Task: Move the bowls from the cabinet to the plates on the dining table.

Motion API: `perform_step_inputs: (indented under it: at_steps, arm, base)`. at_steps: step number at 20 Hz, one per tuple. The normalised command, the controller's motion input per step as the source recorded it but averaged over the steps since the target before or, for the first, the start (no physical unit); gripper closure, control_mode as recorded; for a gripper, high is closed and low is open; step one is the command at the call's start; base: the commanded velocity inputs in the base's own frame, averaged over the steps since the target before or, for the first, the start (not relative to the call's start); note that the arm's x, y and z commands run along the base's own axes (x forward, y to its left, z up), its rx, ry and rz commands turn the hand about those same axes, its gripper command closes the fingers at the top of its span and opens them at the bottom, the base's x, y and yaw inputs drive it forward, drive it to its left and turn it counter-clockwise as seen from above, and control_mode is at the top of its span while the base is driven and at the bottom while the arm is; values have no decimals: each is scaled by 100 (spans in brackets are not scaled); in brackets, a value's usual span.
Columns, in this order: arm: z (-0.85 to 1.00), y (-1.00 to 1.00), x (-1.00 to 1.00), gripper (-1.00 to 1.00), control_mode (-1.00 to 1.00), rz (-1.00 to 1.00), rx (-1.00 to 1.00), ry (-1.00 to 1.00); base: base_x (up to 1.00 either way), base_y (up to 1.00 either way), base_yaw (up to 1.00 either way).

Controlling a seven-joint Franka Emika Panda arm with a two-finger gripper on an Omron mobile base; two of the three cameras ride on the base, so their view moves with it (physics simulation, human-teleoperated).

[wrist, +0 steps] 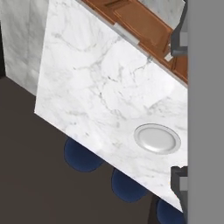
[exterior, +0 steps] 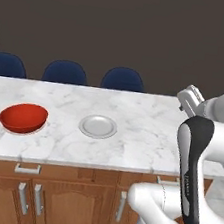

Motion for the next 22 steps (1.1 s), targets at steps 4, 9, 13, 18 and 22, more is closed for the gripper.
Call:
perform_step_inputs:
  at_steps: [4,9,13,18,22]
  arm:
    - [0,0,0,-100,100,0,0,0]
    - [0,0,0,-100,100,0,0,0]
    - [0,0,0,-100,100,0,0,0]
    - [0,0,0,-100,100,0,0,0]
    - [0,0,0,-100,100,0,0,0]
  base:
    - [0,0,-25]
    - [0,0,-25]
    - [0,0,-25]
    - [0,0,-25]
    - [0,0,-25]
